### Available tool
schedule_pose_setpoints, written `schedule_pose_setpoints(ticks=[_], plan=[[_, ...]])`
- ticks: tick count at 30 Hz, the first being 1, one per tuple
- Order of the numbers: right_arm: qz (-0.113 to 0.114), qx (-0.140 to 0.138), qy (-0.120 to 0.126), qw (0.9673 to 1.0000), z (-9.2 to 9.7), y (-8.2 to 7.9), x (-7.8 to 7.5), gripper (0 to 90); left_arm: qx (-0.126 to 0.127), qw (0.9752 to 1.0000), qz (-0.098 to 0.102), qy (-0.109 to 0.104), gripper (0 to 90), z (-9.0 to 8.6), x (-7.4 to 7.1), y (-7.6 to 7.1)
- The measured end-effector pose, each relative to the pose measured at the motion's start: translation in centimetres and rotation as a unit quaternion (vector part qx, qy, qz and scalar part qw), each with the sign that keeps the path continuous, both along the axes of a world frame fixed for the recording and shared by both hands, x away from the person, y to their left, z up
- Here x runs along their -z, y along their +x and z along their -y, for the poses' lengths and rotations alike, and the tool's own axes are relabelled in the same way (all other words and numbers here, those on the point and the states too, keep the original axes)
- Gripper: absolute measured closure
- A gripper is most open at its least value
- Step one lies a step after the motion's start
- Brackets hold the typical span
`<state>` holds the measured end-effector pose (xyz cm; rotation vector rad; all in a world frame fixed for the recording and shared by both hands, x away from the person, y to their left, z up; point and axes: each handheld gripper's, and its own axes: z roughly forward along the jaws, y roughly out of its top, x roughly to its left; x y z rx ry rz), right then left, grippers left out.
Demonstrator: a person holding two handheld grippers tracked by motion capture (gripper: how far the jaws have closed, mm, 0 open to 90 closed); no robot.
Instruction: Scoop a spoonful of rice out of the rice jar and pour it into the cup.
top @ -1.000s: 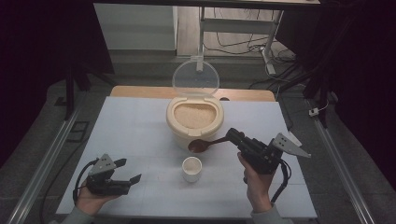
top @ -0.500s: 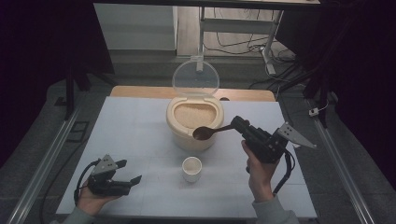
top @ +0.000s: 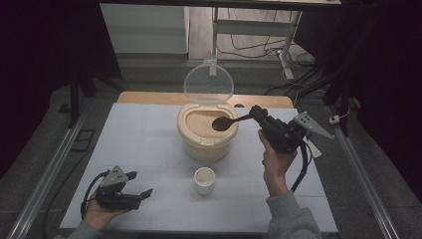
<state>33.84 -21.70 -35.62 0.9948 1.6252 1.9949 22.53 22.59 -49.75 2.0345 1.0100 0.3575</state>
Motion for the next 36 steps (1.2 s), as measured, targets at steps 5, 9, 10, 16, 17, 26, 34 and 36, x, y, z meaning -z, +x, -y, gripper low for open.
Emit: schedule_pose_setpoints(ticks=[5,9,10,16,17,26,34,36], plan=[[-0.006,0.018,-0.018,0.9996,-0.2,1.0,-0.1,83.4,-0.002,1.0,-0.001,0.0,16.7,-0.1,0.0,0.0],[-0.006,0.042,-0.058,0.9974,-1.3,2.1,-0.1,83.4,-0.002,1.0,0.0,-0.001,16.7,-0.1,-0.1,0.0],[-0.005,0.054,-0.081,0.9953,-1.9,2.6,0.0,83.4,-0.001,1.0,0.001,-0.001,16.7,-0.1,-0.1,0.0],[0.005,0.071,-0.127,0.9893,-3.4,3.2,0.2,83.4,-0.001,1.0,-0.002,-0.002,16.7,-0.2,0.0,0.1],[0.007,0.074,-0.134,0.9882,-3.5,3.2,0.2,83.4,-0.001,1.0,-0.003,-0.002,16.7,-0.2,0.1,0.1],[0.005,0.081,-0.176,0.9811,-4.4,3.7,1.1,83.3,0.0,1.0,-0.003,0.0,16.7,0.0,0.1,0.1],[-0.056,0.061,-0.122,0.989,-4.5,4.8,3.2,83.3,0.001,1.0,-0.004,0.001,16.8,0.0,0.1,0.1],[-0.075,0.061,-0.097,0.9905,-4.3,5.0,3.6,83.3,0.001,1.0,-0.004,0.001,16.8,0.0,0.2,0.1]])
